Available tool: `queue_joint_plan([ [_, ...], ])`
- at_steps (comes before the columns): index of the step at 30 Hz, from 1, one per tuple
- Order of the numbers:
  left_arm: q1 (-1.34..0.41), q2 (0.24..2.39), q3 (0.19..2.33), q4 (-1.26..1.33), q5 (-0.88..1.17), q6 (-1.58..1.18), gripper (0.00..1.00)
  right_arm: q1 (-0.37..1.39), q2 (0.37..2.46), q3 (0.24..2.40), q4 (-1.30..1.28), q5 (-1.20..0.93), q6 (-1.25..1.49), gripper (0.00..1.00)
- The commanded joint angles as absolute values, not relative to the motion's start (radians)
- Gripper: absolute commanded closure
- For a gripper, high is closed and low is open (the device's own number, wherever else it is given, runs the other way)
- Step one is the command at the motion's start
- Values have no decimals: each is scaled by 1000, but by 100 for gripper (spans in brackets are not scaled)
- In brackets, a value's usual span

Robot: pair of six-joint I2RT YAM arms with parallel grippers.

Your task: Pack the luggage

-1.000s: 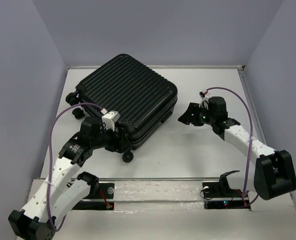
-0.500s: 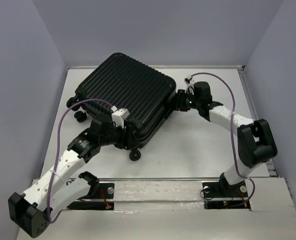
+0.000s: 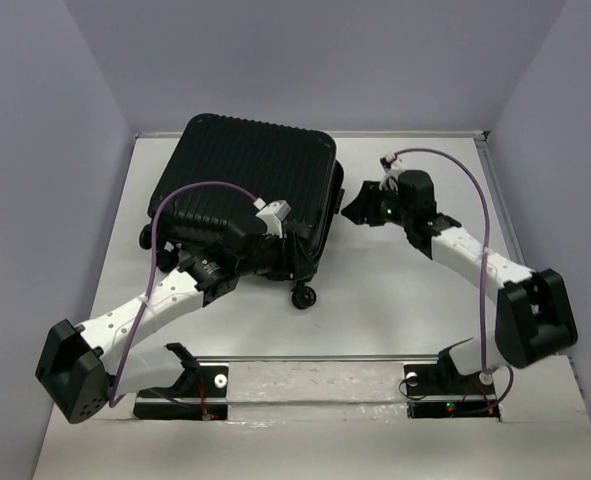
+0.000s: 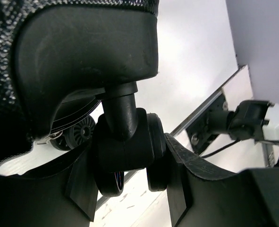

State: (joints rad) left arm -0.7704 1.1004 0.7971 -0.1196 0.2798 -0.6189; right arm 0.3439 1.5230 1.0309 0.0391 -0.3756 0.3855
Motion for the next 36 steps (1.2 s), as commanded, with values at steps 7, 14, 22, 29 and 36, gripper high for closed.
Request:
queue_joint_plan([
  [7, -784, 1103, 847, 445, 264, -785, 94, 655, 1118, 497, 426, -209, 580, 73],
  [14, -825, 1042, 810, 419, 279, -775, 94, 827, 1213, 451, 687, -88, 666, 48],
  [22, -844, 1002, 776, 397, 281, -778, 94, 884, 1388, 454, 983, -22, 713, 39],
  [29, -854, 986, 750, 445, 275, -816, 94, 928, 1492, 465, 1156, 100, 726, 42],
  [36, -861, 965, 664, 552, 233, -893, 94, 995, 1592, 440, 1388, 308, 773, 48],
])
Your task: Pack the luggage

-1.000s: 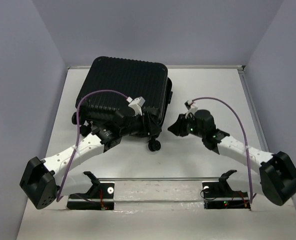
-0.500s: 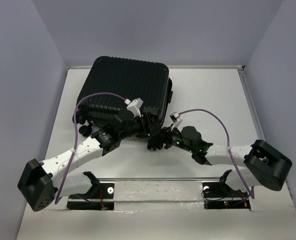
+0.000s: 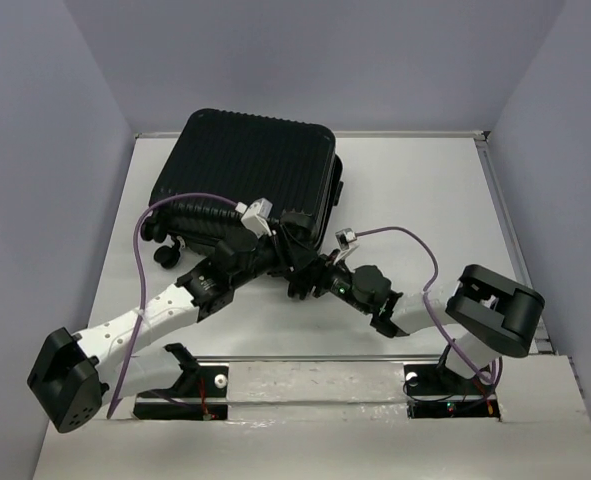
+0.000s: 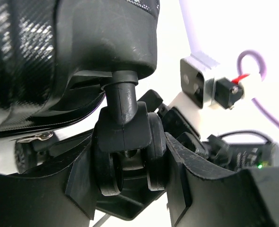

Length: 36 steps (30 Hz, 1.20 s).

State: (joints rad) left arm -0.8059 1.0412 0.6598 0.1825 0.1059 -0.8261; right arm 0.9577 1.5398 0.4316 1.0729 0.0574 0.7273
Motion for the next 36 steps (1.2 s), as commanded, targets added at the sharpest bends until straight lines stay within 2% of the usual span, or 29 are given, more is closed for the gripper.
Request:
queue_joint_plan([
  [1, -865, 974, 660, 589, 224, -905, 94, 1011, 1597, 430, 1405, 351, 773, 48],
  [4, -893, 1012, 657, 677, 155, -962, 94, 1069, 1576, 376, 1416, 559, 772, 49],
  [11, -925, 1202, 770, 805, 123, -1020, 94, 1123, 1608, 241, 1561, 756, 772, 52],
  [19, -933, 1262, 779, 910, 71, -1100, 94, 1123, 1586, 222, 1644, 755, 611, 52],
  [25, -943, 1270, 756, 949, 26, -1146, 94, 1123, 1499, 279, 1534, 747, 491, 52],
  [33, -983, 1284, 758, 1008, -35, -1203, 94, 1123, 1591, 359, 1631, 680, 417, 53],
  [36, -994, 1273, 753, 1014, -55, -1203, 94, 1123, 1614, 382, 1651, 722, 399, 52],
])
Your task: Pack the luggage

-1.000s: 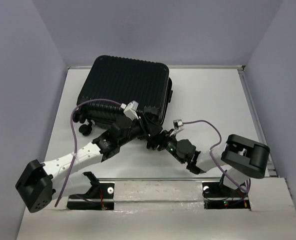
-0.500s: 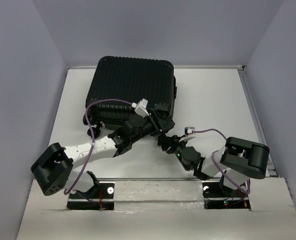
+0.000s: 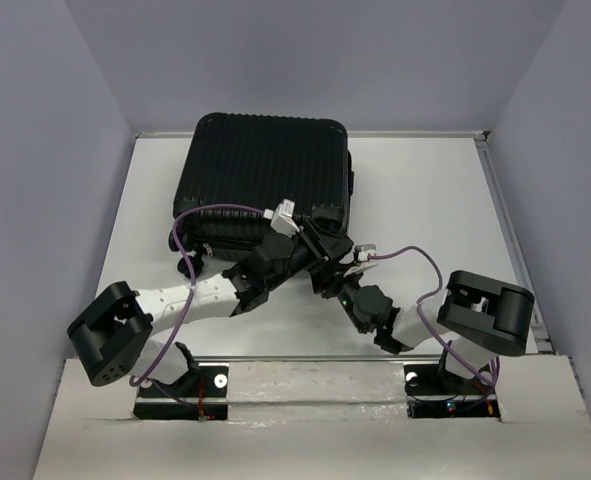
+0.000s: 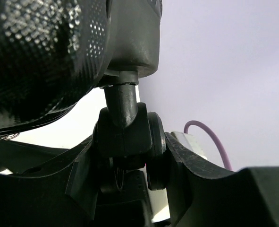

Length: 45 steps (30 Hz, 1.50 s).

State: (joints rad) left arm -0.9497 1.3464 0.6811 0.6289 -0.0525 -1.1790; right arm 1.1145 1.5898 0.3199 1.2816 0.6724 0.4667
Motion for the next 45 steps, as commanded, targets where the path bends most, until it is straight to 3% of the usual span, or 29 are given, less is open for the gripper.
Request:
queue_joint_plan([
  [1, -996, 1270, 749, 1015, -60, -1204, 94, 1123, 1618, 387, 1655, 742, 390, 52],
  [9, -1026, 1249, 696, 1017, -101, -1219, 94, 1123, 1689, 466, 1717, 916, 321, 54],
  [22, -1034, 1216, 629, 1005, -150, -1216, 94, 1123, 1661, 551, 1717, 801, 298, 61],
  [30, -1034, 1233, 627, 1014, -134, -1230, 94, 1123, 1614, 476, 1717, 815, 365, 89],
  [32, -1034, 1242, 658, 976, -98, -1198, 86, 1123, 1580, 445, 1715, 827, 357, 90],
  [33, -1034, 1243, 678, 942, -86, -1148, 78, 1123, 1563, 387, 1715, 848, 365, 90],
  [34, -1034, 1243, 701, 839, -72, -1117, 51, 1123, 1546, 353, 1715, 860, 385, 88],
  [36, -1032, 1238, 771, 717, -61, -1040, 27, 1132, 1470, 283, 1677, 902, 423, 81],
  [37, -1029, 1227, 788, 666, -64, -964, 18, 1132, 1433, 223, 1636, 911, 487, 70],
  [38, -1025, 1223, 833, 543, -75, -927, 5, 1132, 1390, 212, 1562, 913, 524, 66],
  [40, -1016, 1216, 891, 409, -93, -785, 1, 1132, 1238, 266, 1160, 908, 669, 57],
  [41, -1011, 1221, 966, 256, -121, -734, 1, 1132, 1197, 312, 788, 908, 743, 54],
  [45, -1005, 1213, 1127, -71, -256, -537, 1, 1132, 1149, 434, 422, 890, 811, 46],
])
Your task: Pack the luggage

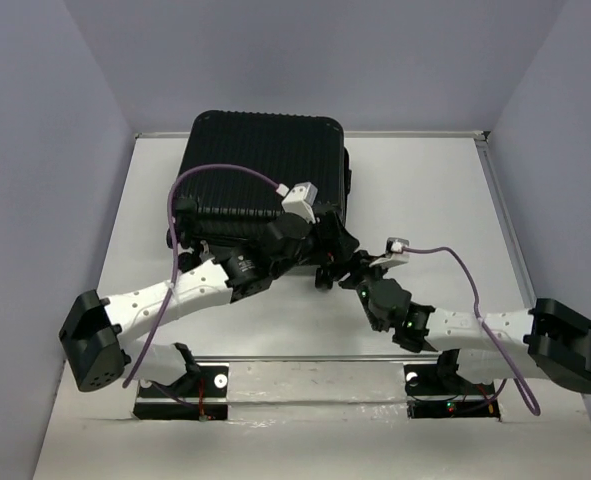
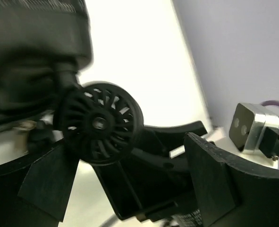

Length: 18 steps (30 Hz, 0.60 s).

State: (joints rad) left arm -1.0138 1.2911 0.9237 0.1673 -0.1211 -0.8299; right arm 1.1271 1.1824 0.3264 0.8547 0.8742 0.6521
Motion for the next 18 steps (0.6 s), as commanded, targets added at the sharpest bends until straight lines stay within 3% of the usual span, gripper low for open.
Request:
queue_joint_plan([
  [1, -1005, 1192, 1149, -157, -350, -514, 1, 1132, 1128, 437, 388, 888, 836, 46],
  [4, -1003, 1151, 1235, -260, -475, -437, 1, 1132, 1094, 426, 313, 897, 850, 47],
  [8, -933, 1147, 1344, -362, -624, -348, 1, 1132, 1036, 417, 262, 905, 834, 66],
  [10, -831, 1138, 1344, -336, -556, -341, 1, 1132, 1000, 425, 213, 908, 833, 79],
  [11, -690, 1115, 1330, -284, -438, -338, 5, 1123, 990, 433, 195, 908, 821, 89],
  [12, -604, 1094, 1304, -261, -376, -348, 8, 1123, 973, 443, 154, 910, 812, 93],
  [13, -431, 1088, 1295, -241, -318, -377, 11, 1123, 966, 472, 138, 911, 780, 93],
  [15, -274, 1089, 1284, -207, -161, -403, 30, 1085, 963, 511, 108, 899, 720, 93],
  [18, -27, 1118, 1263, -166, -14, -475, 44, 944, 976, 600, 71, 810, 638, 93],
])
